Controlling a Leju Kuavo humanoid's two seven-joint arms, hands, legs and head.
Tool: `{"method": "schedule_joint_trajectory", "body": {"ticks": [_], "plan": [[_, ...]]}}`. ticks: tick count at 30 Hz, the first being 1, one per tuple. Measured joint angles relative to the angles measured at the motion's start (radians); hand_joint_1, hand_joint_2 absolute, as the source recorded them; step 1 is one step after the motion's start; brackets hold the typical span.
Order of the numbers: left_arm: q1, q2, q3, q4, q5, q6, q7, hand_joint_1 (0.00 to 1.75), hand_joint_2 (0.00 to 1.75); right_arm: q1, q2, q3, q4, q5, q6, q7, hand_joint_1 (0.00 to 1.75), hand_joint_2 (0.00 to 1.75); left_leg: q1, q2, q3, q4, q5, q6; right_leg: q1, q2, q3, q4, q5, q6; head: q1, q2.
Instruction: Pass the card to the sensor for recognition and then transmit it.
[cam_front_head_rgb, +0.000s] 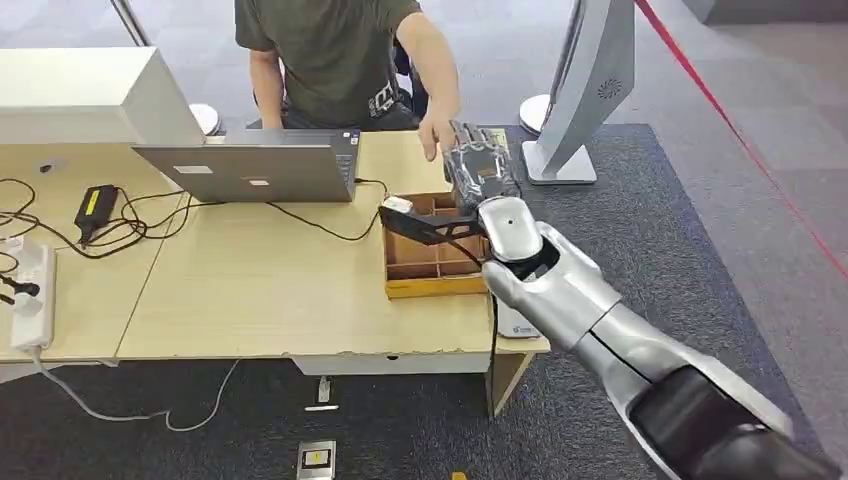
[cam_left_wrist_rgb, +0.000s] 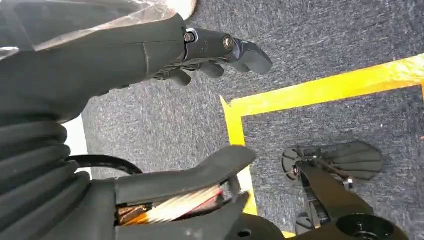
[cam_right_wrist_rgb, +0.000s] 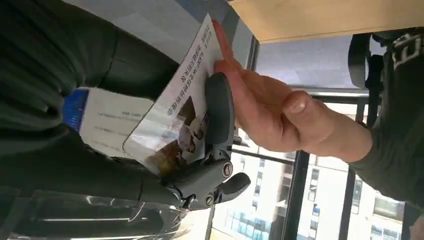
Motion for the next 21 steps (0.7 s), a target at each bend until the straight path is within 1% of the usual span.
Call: {"method": "schedule_joint_trajectory", "body": {"ticks": [1, 2, 5, 8, 9, 16, 19, 20, 21], "plan": [[0.0, 0.0, 0.0, 0.0, 0.003, 0.0, 0.005, 0.0, 0.0, 0.0, 0.009, 0.003, 0.006, 0.004, -0.008, -0.005, 1.33, 1.75, 0.0, 0.0, 0.0, 0.0, 0.0, 0.0, 0.0, 0.0, 0.0, 0.0, 0.0, 0.0, 0.0, 0.0], [0.0, 0.0, 0.0, 0.0, 0.008, 0.001, 0.013, 0.0, 0.0, -0.001, 0.02, 0.006, 0.014, 0.011, -0.017, -0.011, 0.0, 0.0, 0.0, 0.0, 0.0, 0.0, 0.0, 0.0, 0.0, 0.0, 0.0, 0.0, 0.0, 0.0, 0.0, 0.0], [0.0, 0.0, 0.004, 0.0, 0.027, 0.003, 0.033, 0.0, 0.0, -0.002, 0.052, 0.016, 0.038, 0.031, -0.029, -0.029, 0.0, 0.0, 0.001, 0.0, -0.001, 0.0, 0.0, 0.0, 0.001, 0.0, -0.001, 0.0, 0.0, 0.0, 0.0, 0.0], [0.001, 0.0, 0.011, 0.0, 0.044, 0.005, 0.042, 0.0, 0.0, -0.003, 0.079, 0.027, 0.057, 0.067, -0.071, -0.056, 0.0, 0.0, 0.001, 0.0, -0.001, 0.0, 0.0, 0.0, 0.001, 0.0, -0.001, 0.0, 0.0, 0.0, 0.0, 0.0], [0.001, 0.0, 0.013, 0.0, 0.048, 0.008, 0.044, 0.0, 0.0, -0.004, 0.089, 0.031, 0.063, 0.078, -0.074, -0.06, 0.0, 0.0, 0.001, 0.0, -0.001, 0.0, 0.0, 0.0, 0.001, 0.0, -0.001, 0.0, 0.0, 0.0, 0.0, 0.0], [0.001, 0.0, 0.014, 0.0, 0.049, 0.008, 0.045, 0.0, 0.0, -0.004, 0.091, 0.032, 0.064, 0.081, -0.074, -0.061, 0.0, 0.0, 0.001, 0.0, -0.001, 0.0, 0.0, 0.0, 0.001, 0.0, -0.001, 0.0, 0.0, 0.0, 0.0, 0.0], [0.002, -0.001, 0.026, 0.0, 0.06, 0.013, 0.049, 0.0, 0.0, -0.005, 0.115, 0.039, 0.081, 0.101, -0.09, -0.071, 0.0, 0.0, 0.001, 0.0, -0.001, 0.0, 0.0, -0.001, 0.001, 0.0, -0.001, 0.0, 0.0, 0.0, 0.001, 0.0], [0.003, -0.001, 0.033, 0.0, 0.063, 0.023, 0.051, 0.0, 0.0, -0.004, 0.13, 0.038, 0.087, 0.107, -0.105, -0.081, 0.0, 0.0, 0.001, 0.0, -0.001, 0.0, 0.0, -0.001, 0.001, 0.0, -0.001, 0.0, 0.0, 0.0, 0.001, 0.0], [0.004, -0.002, 0.039, 0.0, 0.071, 0.024, 0.032, 0.0, 0.0, 0.003, 0.132, 0.026, 0.081, 0.096, -0.149, -0.105, 0.0, 0.0, 0.001, 0.0, 0.0, 0.0, 0.0, -0.001, 0.001, 0.0, -0.001, 0.0, 0.0, 0.0, 0.001, 0.0]]}}
